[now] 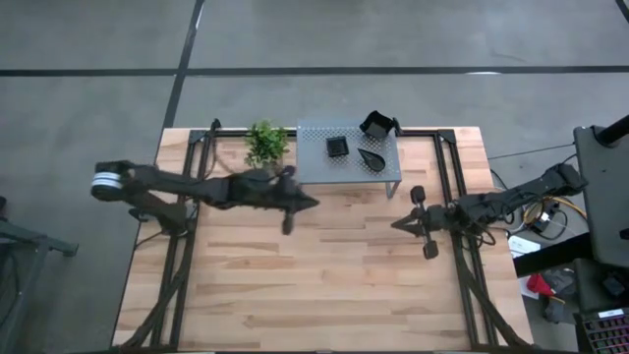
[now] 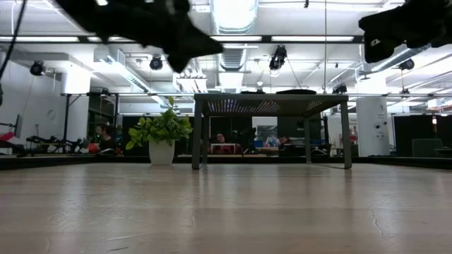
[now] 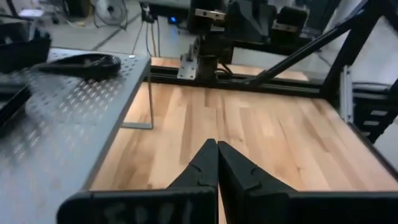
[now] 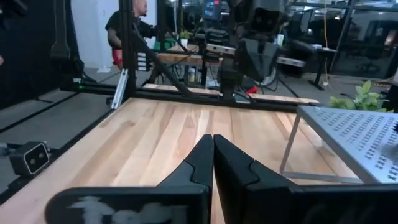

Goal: Pick & Place Mini shaped plates
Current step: Return to Home Position

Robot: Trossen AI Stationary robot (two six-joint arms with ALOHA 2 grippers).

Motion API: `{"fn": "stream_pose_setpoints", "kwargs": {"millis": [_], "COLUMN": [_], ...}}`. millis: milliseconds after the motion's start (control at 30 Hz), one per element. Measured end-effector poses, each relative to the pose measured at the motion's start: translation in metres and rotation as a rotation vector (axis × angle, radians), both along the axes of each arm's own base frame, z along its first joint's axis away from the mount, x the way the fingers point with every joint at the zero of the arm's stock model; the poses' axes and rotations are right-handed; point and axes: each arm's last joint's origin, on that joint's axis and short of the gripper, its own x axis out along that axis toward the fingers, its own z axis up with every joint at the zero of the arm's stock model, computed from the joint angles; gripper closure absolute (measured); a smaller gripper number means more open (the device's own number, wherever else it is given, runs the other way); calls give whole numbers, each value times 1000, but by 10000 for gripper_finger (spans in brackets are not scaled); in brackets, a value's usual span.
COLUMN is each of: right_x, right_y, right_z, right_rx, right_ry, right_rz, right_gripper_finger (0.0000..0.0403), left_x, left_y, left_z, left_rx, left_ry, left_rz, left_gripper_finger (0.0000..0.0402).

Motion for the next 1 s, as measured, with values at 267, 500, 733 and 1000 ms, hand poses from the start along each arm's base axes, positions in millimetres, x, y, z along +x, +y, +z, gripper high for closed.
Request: {"fn": "stream_pose_setpoints", "kwargs": {"millis": [267, 500, 733, 1000], "right_x": [-9, -16, -20, -21], "right_y": [-4, -6, -8, -8], "right_z": [2, -2, 0, 0], "right_rx": [-29, 3, -22, -20], "right_ry": [1, 48, 17, 11], "right_rz": [-29, -31, -29, -34], "right_gripper_finger": [394, 394, 394, 394], "left_x": [-79, -127, -155, -169], "left_y": [-16, -17, -16, -15], "left_z": [-29, -51, -72, -76], "left_rx": [7, -44, -37, 9], "left_ry": [-77, -165, -276, -357], "left_rz": [138, 123, 115, 112], "left_gripper_finger": [401, 397, 401, 401]}}
